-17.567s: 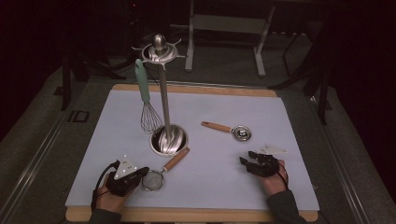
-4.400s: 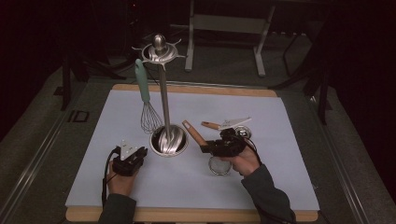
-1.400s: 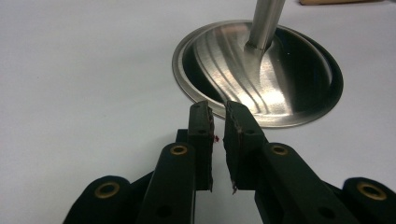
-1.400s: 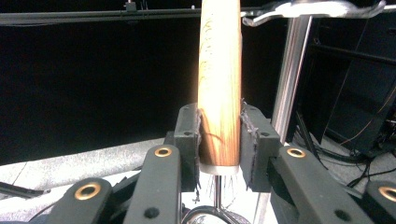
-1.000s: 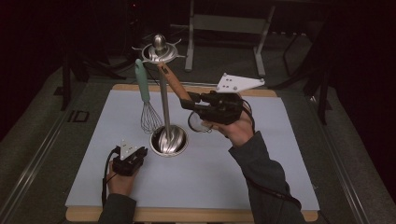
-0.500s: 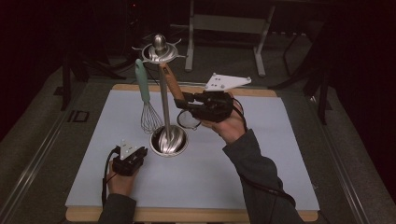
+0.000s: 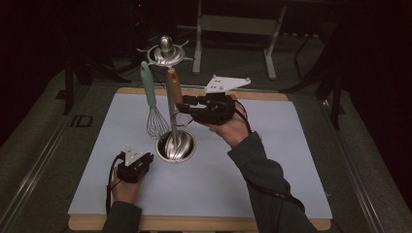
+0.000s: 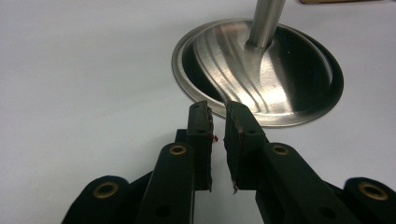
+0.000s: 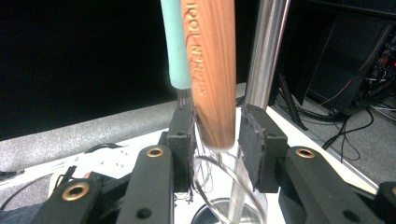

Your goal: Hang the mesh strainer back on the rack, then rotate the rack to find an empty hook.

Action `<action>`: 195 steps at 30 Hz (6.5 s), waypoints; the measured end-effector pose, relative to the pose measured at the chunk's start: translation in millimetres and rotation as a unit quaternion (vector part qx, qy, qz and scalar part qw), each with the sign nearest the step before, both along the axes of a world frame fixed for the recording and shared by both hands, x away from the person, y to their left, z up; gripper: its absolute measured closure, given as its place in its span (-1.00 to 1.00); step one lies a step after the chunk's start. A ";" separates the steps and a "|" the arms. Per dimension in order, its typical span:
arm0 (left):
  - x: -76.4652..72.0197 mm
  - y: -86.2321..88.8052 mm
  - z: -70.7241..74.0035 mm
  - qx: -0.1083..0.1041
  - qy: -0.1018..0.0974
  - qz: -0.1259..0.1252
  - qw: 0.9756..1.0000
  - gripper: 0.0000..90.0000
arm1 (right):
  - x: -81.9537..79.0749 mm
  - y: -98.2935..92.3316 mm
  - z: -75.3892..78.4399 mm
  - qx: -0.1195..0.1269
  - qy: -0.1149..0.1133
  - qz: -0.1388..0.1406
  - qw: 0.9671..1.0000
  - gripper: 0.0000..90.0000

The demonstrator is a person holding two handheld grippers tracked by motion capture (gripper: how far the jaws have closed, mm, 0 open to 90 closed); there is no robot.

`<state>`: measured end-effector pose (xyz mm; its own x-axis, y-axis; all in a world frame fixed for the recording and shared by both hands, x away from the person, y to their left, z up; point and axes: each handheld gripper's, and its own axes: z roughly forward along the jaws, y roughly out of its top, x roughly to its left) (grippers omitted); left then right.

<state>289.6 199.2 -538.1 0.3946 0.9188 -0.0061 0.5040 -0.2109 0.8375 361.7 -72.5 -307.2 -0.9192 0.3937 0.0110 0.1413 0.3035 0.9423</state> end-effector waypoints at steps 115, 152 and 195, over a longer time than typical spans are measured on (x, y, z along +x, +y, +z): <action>-17.6 -9.1 249.2 -0.144 -0.328 -0.040 0.933 1.00 | -37.2 -193.0 -191.6 -0.150 0.141 -0.291 0.934 0.21; 11.3 0.8 263.5 -0.147 -0.321 -0.018 0.935 1.00 | -37.2 -196.7 -193.9 -0.147 0.147 -0.295 0.933 0.20; 45.9 3.6 273.8 -0.124 -0.294 0.016 0.947 1.00 | -36.4 -201.1 -195.1 -0.143 0.150 -0.298 0.932 0.20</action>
<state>335.5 202.8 -264.4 0.3690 0.9294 -0.0106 -0.0632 0.0365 0.9973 325.3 -273.5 -502.4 -0.5085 0.8597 0.0480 0.6090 0.3197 0.7259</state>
